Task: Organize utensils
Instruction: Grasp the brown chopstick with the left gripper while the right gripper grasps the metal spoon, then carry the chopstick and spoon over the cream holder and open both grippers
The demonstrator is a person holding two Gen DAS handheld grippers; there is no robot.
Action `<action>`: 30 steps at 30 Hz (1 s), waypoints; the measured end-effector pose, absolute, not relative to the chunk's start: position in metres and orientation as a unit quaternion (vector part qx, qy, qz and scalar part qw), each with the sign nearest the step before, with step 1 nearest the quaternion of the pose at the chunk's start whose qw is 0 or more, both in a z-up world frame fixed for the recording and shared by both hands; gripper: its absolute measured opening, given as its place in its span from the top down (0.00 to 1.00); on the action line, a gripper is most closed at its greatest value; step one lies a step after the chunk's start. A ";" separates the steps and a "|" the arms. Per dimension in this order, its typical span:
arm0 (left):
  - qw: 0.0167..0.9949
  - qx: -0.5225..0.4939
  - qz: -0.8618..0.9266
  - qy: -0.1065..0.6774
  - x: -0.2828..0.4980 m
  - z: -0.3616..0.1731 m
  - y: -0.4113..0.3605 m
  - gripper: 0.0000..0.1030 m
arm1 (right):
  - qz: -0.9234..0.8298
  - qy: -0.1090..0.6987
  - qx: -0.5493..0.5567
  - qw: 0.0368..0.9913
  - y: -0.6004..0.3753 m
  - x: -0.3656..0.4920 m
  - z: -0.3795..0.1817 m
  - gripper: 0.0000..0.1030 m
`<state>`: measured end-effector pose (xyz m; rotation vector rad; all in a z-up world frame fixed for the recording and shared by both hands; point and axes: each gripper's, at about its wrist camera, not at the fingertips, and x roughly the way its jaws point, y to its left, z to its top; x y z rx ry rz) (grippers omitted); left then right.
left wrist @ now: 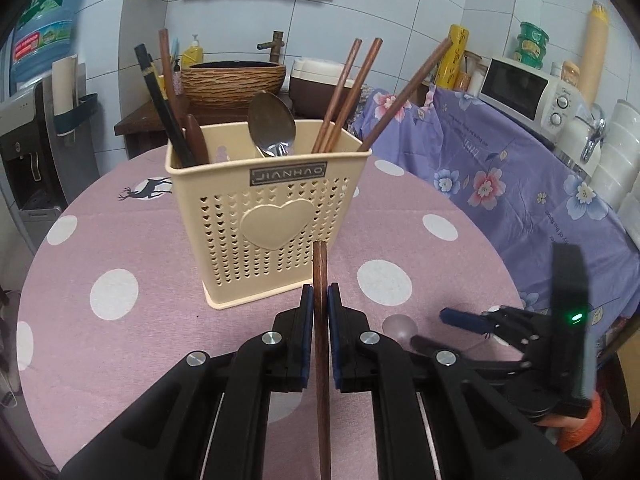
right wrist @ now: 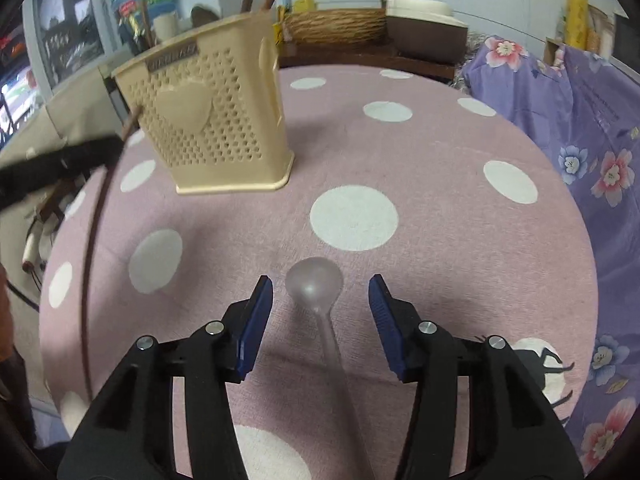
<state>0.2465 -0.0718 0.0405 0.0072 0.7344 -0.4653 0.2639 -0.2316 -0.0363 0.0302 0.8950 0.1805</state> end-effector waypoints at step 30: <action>0.914 -0.016 -0.228 0.334 0.229 0.049 -0.058 0.92 | 0.144 0.317 0.095 0.933 -0.234 0.232 0.027 0.64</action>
